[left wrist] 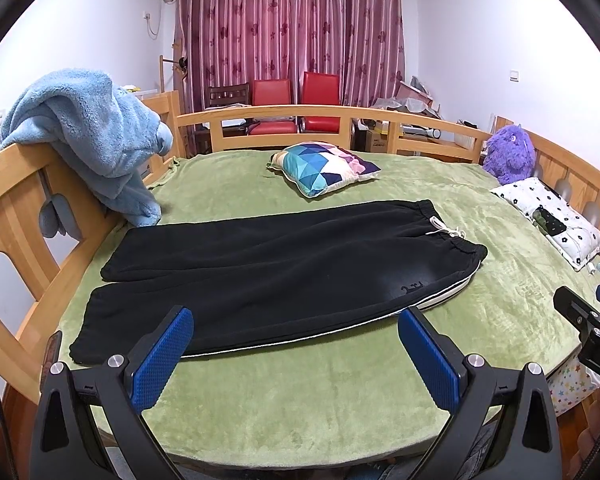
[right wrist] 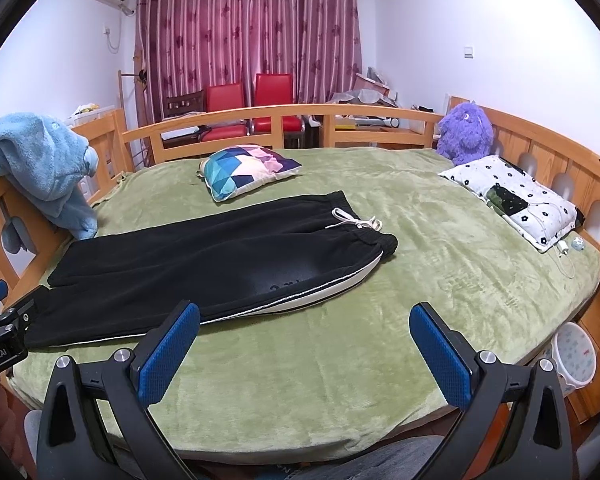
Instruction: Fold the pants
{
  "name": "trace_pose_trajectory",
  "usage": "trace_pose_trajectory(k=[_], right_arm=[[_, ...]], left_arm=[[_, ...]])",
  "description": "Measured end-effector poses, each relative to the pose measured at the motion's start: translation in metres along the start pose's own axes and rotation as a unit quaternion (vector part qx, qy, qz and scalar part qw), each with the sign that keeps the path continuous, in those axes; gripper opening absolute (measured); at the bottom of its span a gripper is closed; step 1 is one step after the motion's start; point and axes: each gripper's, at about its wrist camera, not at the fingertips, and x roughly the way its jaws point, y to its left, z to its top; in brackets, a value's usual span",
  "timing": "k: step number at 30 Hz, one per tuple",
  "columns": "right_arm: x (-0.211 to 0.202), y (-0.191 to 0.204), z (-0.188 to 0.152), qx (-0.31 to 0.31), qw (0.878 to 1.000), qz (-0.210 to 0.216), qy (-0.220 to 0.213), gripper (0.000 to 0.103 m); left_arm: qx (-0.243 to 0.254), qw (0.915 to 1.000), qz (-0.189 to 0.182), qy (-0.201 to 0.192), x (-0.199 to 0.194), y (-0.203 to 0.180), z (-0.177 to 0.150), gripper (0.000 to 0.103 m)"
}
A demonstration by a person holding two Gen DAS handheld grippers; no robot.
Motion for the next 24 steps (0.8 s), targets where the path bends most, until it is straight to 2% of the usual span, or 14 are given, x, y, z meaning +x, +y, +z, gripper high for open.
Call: trace_pose_trajectory(k=[24], right_arm=[[-0.0017, 0.0045, -0.0016, 0.000, 1.000, -0.001, -0.001, 0.103]], left_arm=[[-0.001, 1.0000, 0.000, 0.001, 0.0009, -0.0027, -0.0025, 0.103]])
